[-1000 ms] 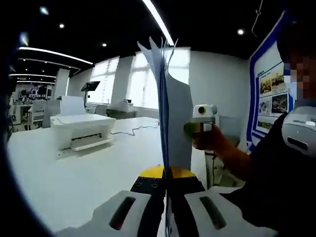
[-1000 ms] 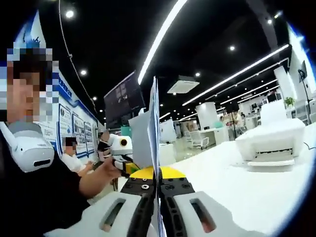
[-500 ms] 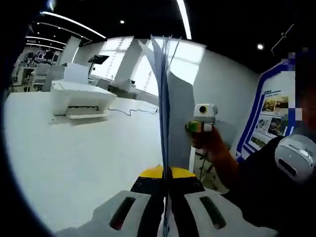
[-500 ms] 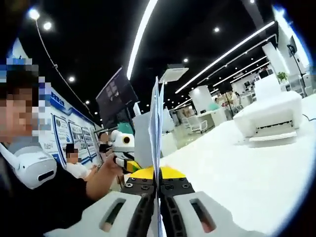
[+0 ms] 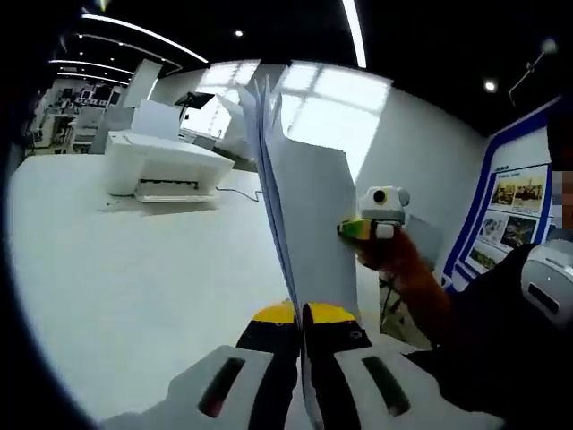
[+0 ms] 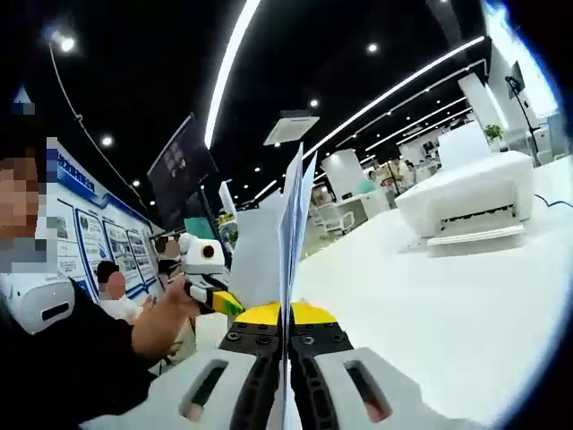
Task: Organize the stack of printing papers by aligning and flattening the scattered papers on the table
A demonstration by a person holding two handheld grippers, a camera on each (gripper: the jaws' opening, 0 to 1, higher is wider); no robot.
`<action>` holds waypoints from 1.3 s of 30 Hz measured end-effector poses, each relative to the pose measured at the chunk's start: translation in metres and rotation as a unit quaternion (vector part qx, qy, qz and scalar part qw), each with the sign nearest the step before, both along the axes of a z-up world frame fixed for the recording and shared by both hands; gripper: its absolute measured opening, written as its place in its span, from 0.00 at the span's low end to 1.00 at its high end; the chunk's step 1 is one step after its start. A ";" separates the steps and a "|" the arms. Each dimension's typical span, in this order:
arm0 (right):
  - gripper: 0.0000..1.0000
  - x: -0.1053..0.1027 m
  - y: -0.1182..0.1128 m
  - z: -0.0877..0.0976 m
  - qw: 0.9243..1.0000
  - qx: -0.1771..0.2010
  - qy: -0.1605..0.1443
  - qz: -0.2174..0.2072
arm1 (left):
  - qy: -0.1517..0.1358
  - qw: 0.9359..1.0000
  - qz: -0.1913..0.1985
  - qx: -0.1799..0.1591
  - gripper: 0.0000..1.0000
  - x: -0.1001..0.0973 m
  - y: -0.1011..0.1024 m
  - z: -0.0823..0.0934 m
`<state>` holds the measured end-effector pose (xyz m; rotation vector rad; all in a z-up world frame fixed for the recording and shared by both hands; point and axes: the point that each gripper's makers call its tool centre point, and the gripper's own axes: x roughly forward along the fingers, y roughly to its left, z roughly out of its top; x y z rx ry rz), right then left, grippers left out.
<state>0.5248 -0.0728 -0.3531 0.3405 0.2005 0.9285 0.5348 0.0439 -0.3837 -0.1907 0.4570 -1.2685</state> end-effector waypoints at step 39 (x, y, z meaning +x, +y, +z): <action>0.00 0.077 -0.010 -0.088 0.995 -0.064 0.059 -0.040 | -0.003 0.995 0.044 0.087 0.12 0.068 -0.006 -0.084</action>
